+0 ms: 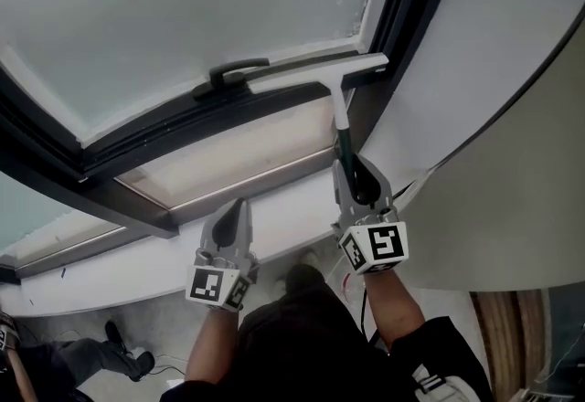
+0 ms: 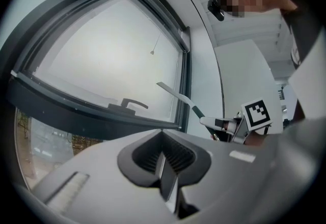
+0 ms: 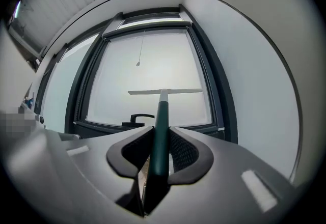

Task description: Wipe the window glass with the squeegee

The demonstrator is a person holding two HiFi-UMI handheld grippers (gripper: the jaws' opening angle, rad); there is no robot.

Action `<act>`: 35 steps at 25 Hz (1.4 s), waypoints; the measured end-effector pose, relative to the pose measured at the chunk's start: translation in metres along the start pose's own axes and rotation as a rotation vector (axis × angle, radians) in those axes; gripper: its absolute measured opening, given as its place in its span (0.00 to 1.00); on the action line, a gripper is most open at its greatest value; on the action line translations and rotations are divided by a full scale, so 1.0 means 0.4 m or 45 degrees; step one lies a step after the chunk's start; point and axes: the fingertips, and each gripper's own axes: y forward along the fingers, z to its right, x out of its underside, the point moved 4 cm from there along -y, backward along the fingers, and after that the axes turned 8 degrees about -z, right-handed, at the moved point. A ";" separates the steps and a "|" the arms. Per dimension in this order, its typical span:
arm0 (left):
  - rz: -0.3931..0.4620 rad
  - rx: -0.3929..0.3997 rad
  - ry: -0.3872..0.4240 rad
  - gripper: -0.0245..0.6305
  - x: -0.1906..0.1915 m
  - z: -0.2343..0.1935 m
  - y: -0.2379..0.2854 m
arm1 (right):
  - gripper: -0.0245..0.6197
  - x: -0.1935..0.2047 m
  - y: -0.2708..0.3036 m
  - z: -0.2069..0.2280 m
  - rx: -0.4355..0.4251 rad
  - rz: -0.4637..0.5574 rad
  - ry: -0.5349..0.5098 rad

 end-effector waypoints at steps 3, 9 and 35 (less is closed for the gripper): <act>-0.028 -0.004 -0.042 0.04 0.037 0.003 -0.022 | 0.19 0.026 -0.019 -0.008 -0.009 -0.029 0.006; -0.053 -0.016 -0.027 0.04 0.073 0.018 -0.054 | 0.19 0.032 -0.034 -0.016 -0.048 -0.026 0.024; 0.002 -0.283 0.017 0.04 0.164 0.321 -0.223 | 0.19 0.106 -0.453 0.217 -0.224 -0.102 0.006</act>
